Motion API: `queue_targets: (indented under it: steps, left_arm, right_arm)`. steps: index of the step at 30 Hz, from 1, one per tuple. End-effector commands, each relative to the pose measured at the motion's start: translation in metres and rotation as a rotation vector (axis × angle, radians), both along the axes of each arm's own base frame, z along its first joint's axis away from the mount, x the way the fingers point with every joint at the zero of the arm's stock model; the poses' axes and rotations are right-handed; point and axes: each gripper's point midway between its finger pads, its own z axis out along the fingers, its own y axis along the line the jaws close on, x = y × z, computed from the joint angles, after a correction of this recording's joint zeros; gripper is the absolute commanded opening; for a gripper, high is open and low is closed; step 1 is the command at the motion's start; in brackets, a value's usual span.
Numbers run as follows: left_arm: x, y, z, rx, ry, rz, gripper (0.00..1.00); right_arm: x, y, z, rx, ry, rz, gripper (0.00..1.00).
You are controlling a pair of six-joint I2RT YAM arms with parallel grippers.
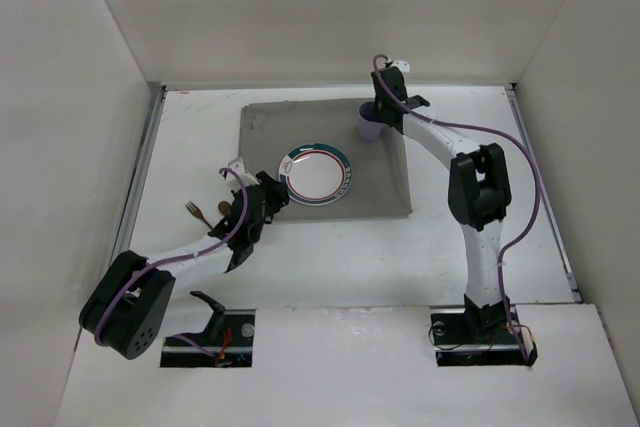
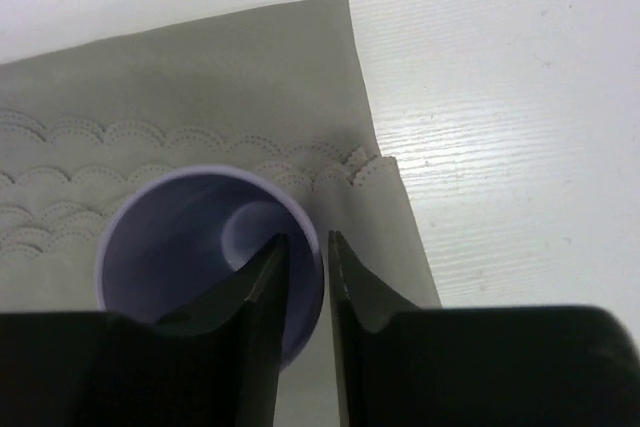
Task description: Set the dinner table for one person
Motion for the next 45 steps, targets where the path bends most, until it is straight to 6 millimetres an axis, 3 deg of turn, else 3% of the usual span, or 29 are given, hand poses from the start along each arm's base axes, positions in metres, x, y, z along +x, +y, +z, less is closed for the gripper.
queue_targets:
  steps: [1,5,10,14,17,19,22,23,26,28,32,35,37,42,45]
  left_arm:
    - [0.012,0.004,0.016,-0.001,-0.042,0.039,0.46]
    - [0.013,0.009,0.013,0.033,-0.019,0.059,0.46]
    - [0.013,0.023,0.018,0.087,-0.012,0.128,0.47]
    - [0.005,0.033,0.022,0.129,0.016,0.158,0.47]
    - [-0.009,0.046,0.022,0.173,0.069,0.173,0.46]
    - [-0.024,0.061,0.018,0.218,0.117,0.197,0.43]
    - [-0.044,0.082,0.014,0.274,0.174,0.238,0.4]
    - [-0.049,0.088,0.012,0.289,0.189,0.248,0.4]
    - [-0.07,0.104,-0.003,0.316,0.266,0.284,0.33]
    - [-0.079,0.109,-0.014,0.308,0.316,0.299,0.24]
    - [-0.094,0.107,-0.03,0.296,0.414,0.272,0.16]
    - [-0.104,0.109,-0.042,0.316,0.501,0.262,0.17]
    - [-0.107,0.109,-0.052,0.342,0.555,0.254,0.24]
    - [-0.1,0.101,-0.072,0.379,0.595,0.222,0.27]
    - [-0.092,0.097,-0.074,0.379,0.586,0.222,0.27]
  right_arm:
    - [0.008,0.004,0.011,0.027,-0.035,0.004,0.35]
    - [0.002,0.013,0.03,0.086,-0.063,0.04,0.45]
    - [-0.017,0.015,0.075,0.158,-0.147,0.068,0.56]
    - [-0.048,0.006,0.119,0.224,-0.245,0.072,0.66]
    - [-0.079,-0.001,0.129,0.288,-0.303,0.065,0.67]
    - [-0.109,0.008,0.121,0.34,-0.334,0.083,0.67]
    - [-0.138,0.013,0.103,0.382,-0.344,0.09,0.66]
    - [-0.147,0.015,0.097,0.4,-0.34,0.094,0.62]
    - [-0.176,0.032,0.086,0.448,-0.318,0.153,0.25]
    - [-0.196,0.045,0.078,0.451,-0.308,0.21,0.16]
    - [-0.219,0.056,0.064,0.429,-0.294,0.269,0.19]
    - [-0.223,0.056,0.056,0.43,-0.296,0.277,0.22]
    - [-0.223,0.058,0.052,0.44,-0.297,0.279,0.23]
    - [-0.227,0.067,0.046,0.439,-0.283,0.309,0.21]
    - [-0.228,0.069,0.042,0.436,-0.273,0.317,0.21]
